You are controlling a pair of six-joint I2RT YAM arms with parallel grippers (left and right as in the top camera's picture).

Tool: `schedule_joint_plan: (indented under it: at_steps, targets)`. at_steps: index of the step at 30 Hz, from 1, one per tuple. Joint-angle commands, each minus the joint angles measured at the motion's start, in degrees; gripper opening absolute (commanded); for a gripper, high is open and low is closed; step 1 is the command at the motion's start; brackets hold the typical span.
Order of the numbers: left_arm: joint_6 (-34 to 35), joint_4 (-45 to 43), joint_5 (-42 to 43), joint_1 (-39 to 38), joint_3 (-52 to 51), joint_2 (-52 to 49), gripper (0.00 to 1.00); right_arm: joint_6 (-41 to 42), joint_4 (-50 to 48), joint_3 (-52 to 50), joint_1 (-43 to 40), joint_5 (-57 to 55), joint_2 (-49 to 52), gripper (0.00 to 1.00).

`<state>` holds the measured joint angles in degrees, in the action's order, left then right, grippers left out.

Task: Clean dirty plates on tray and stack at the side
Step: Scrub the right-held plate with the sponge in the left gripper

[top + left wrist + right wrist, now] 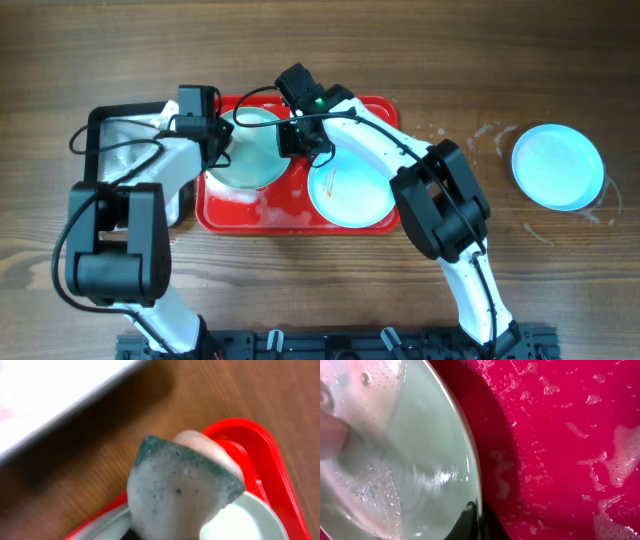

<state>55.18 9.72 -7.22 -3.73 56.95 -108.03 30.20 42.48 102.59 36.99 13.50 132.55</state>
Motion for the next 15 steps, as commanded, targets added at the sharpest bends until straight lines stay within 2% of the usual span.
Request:
schedule_joint_plan:
  at_steps: [1, 5, 8, 10, 15]
  targets:
    - [-10.56, -2.16, -8.68, -0.74, -4.94, -8.46, 0.04, -1.64, 1.33, 0.04, -0.33, -0.96, 1.92, 0.04]
    - [-19.32, -4.61, -8.61, -5.81, -4.94, -9.11, 0.04, -1.68, 1.31, 0.04, -0.33, -0.76, 1.92, 0.04]
    - [-31.78, -3.58, -4.37, -10.58, -4.94, -9.11, 0.04, -1.73, 1.31, 0.04, -0.33, -0.76, 1.92, 0.04]
    - [-36.85, -2.05, -1.6, -12.28, -4.94, -9.11, 0.04, -1.73, 1.31, 0.04, -0.33, -0.74, 1.92, 0.04]
    - [-44.26, 2.16, 2.75, -13.79, -4.94, -9.11, 0.04, -1.73, 1.33, 0.04, -0.33, -0.72, 1.92, 0.04]
